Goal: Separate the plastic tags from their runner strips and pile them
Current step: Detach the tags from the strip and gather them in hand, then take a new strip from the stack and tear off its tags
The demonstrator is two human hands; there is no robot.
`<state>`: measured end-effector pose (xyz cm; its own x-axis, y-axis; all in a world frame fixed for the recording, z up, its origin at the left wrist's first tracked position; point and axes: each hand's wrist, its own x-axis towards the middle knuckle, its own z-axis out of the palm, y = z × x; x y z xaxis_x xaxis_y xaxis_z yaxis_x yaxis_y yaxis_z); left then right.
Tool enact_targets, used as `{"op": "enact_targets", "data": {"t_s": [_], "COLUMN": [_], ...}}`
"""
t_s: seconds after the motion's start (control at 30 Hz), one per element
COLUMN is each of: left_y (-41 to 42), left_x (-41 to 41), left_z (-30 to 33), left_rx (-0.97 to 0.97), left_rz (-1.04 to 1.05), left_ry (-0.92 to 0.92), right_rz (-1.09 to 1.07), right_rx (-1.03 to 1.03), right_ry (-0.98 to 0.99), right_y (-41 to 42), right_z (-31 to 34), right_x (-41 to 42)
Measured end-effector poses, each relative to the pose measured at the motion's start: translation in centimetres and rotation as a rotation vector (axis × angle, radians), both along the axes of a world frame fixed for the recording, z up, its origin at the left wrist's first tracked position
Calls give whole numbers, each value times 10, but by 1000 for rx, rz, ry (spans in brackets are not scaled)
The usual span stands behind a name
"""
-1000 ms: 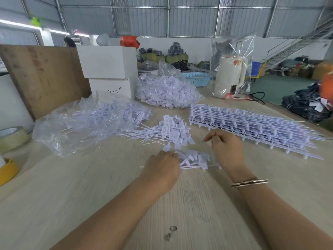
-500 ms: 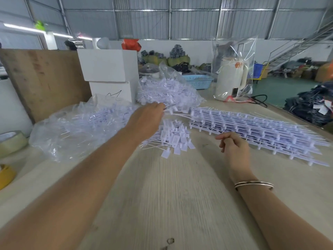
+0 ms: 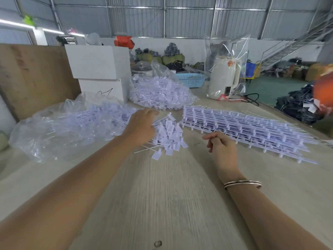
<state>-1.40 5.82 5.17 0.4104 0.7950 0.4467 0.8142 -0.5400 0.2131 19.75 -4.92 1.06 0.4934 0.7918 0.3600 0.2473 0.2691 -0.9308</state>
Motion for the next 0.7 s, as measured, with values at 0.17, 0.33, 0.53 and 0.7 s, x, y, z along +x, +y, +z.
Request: {"op": "enact_targets", "data": {"t_s": [0.17,0.33,0.53,0.7], "left_y": [-56,-78,-48,-32], "left_x": [39,118,176,191], "left_z": [7,-15,-27,-23], "left_rx": [3,-866,-1172,-1135], "left_rz": [-296,-154,58,64], "left_ry": [-131,-708,-1278,-1190], "right_rz": [-16,-130,-150,-139], "right_rx": [11,41,83,88], "right_ry": [-76,62,206,253], "right_y": [-1,1,3,3], "right_z": [2,3,1,0], "right_x": [-5,3,8,8]}}
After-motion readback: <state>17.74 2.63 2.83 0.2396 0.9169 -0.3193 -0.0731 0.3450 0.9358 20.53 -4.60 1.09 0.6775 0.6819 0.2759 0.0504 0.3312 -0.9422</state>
